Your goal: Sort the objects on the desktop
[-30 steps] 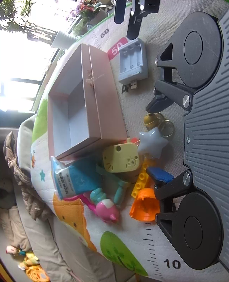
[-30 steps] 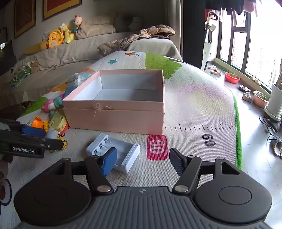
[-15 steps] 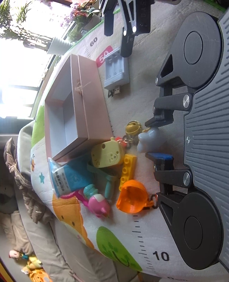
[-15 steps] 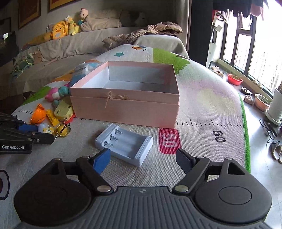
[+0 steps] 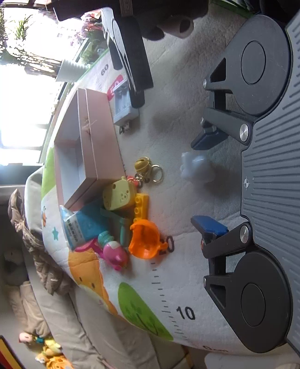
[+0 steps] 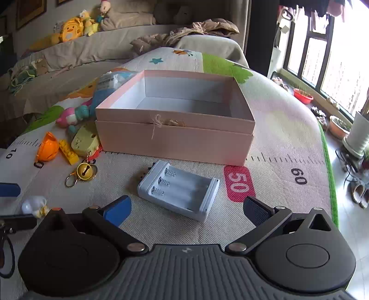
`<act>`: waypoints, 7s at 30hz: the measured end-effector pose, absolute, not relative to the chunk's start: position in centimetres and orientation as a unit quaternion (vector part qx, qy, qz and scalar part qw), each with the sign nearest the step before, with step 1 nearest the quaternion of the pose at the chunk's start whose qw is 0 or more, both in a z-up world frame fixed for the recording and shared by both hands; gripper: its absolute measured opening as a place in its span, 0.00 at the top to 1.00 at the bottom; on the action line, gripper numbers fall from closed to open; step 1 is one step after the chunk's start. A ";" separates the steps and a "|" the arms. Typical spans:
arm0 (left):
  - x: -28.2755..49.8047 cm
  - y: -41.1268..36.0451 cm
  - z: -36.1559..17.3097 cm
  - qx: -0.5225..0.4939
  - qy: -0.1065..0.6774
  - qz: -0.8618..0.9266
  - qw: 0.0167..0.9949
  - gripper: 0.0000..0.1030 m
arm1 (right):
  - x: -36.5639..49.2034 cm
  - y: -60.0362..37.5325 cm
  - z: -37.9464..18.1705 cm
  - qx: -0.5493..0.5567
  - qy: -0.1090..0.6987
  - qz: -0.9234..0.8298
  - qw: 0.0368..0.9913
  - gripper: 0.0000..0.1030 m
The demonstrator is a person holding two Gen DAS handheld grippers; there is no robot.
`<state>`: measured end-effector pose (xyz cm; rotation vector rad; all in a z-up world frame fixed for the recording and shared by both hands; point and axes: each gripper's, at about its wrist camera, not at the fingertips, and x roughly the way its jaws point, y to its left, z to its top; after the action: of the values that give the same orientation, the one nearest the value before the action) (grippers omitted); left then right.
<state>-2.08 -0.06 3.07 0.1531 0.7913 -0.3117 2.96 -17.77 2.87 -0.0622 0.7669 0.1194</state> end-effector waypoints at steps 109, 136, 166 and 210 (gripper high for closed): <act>2.3 2.1 2.1 0.021 0.354 -0.120 0.927 0.00 | 2.2 -16.2 4.3 -0.131 0.379 0.112 0.909 0.43; 5.8 -0.7 0.9 0.008 0.381 -0.154 0.912 0.00 | 14.0 -22.5 6.3 0.121 0.310 0.137 0.933 0.00; 7.4 -3.2 0.4 0.061 0.354 -0.130 0.924 0.22 | 3.6 -22.5 1.9 0.054 0.378 0.140 0.913 0.00; -0.2 -3.8 7.0 0.071 0.292 -0.181 0.936 0.34 | -0.7 -20.5 12.7 -0.037 0.306 0.173 0.936 0.56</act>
<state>-0.25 -3.79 7.04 0.1448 0.5964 -0.3702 -0.68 -20.47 12.71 -0.0763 0.6250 0.3527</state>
